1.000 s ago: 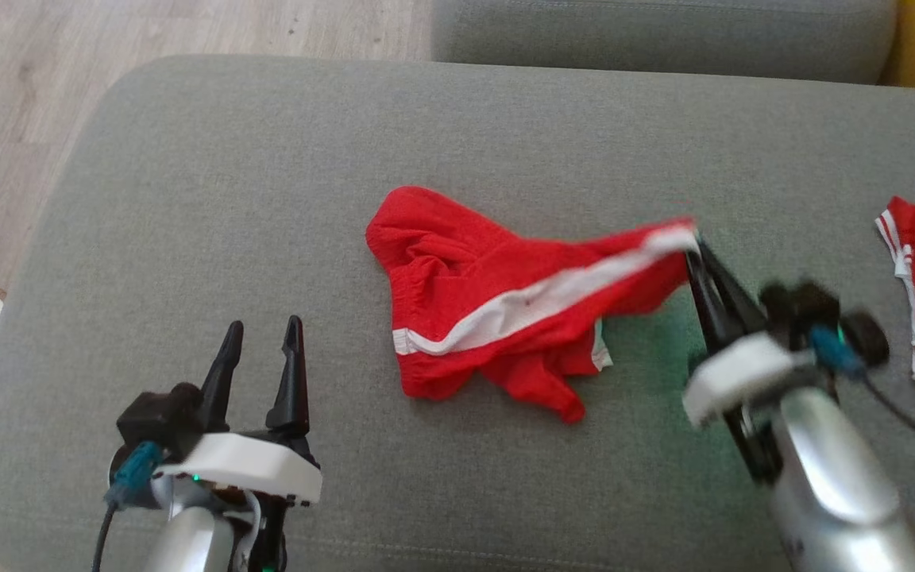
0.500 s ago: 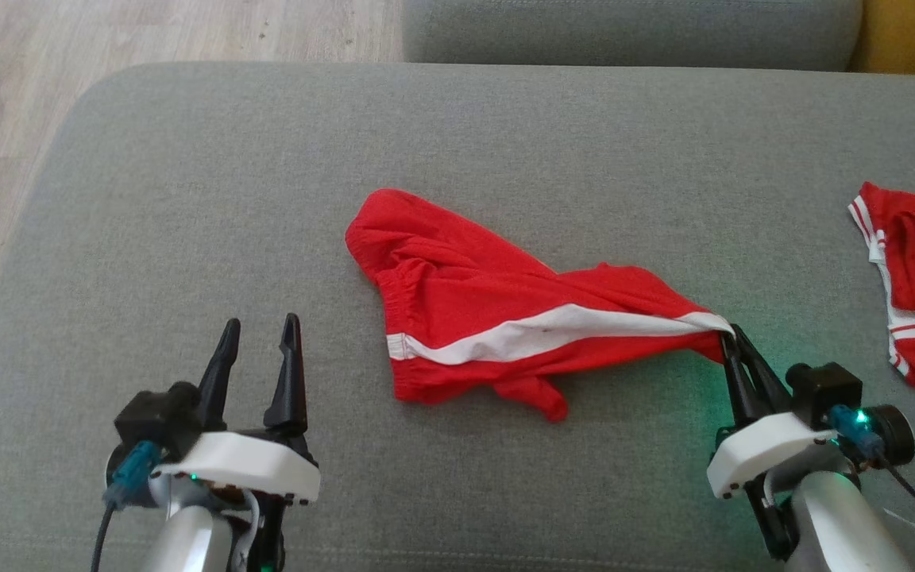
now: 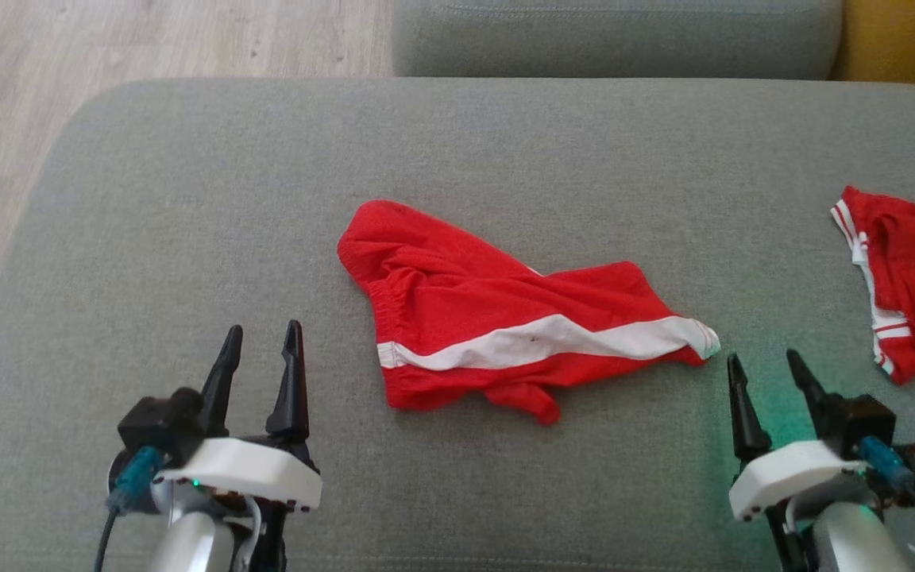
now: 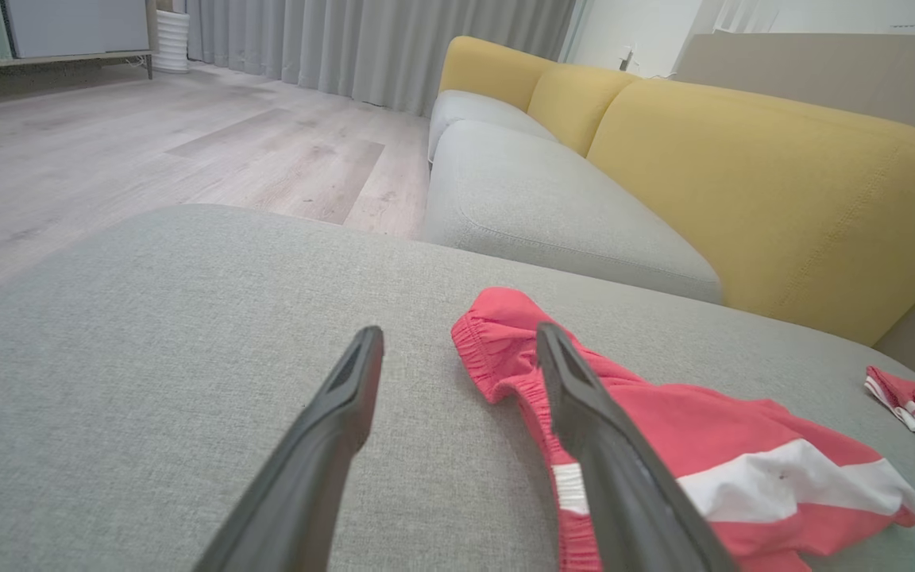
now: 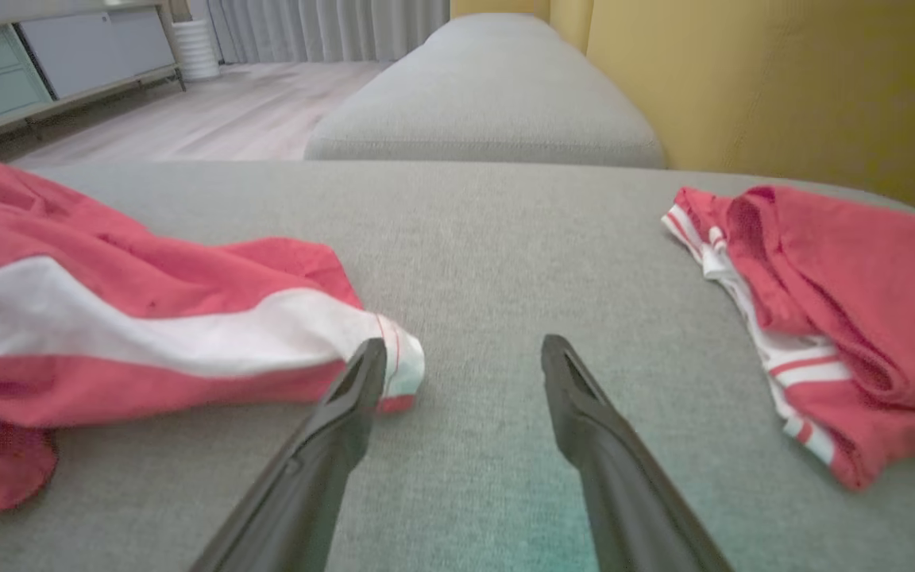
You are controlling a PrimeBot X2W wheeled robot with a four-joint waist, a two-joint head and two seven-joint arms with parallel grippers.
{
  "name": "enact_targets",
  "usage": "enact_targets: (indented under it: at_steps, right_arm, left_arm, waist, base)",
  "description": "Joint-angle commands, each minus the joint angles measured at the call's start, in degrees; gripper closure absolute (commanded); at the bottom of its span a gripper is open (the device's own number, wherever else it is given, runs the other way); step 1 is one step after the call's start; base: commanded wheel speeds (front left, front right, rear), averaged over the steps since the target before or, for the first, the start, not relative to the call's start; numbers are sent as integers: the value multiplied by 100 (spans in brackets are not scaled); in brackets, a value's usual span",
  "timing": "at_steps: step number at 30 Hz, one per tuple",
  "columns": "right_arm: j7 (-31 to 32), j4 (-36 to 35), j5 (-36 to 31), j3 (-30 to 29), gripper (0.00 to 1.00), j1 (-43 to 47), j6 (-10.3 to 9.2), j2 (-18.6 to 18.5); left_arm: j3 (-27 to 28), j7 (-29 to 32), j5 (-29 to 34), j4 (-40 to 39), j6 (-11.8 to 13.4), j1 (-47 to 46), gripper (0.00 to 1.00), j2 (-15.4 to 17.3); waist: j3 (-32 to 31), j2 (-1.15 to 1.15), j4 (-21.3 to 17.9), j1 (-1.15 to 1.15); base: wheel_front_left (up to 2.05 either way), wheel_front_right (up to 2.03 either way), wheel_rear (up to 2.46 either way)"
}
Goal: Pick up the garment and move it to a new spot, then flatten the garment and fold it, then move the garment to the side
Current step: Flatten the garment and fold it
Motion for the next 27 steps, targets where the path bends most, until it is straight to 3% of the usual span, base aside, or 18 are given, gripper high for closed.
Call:
enact_targets:
  at_steps: [1,14,27]
  right_arm:
    - [-77,-269,1,99,0,-130,37,9]
    - [-81,-1300,314,323,0,67,37,49]
    - [-25,-1465,892,606,0,218,37,50]
  left_arm:
    - [184,-70,-4,-194,-8,-103,0,7]
    - [2,-70,-30,-62,-45,29,0,7]
    - [-36,-70,-61,34,-53,84,0,7]
  waist:
    - [-44,0,-29,0]
    - [-453,0,-108,0]
    - [-615,0,-51,0]
  base:
    - [0,0,0]
    - [0,0,0]
    - [0,0,0]
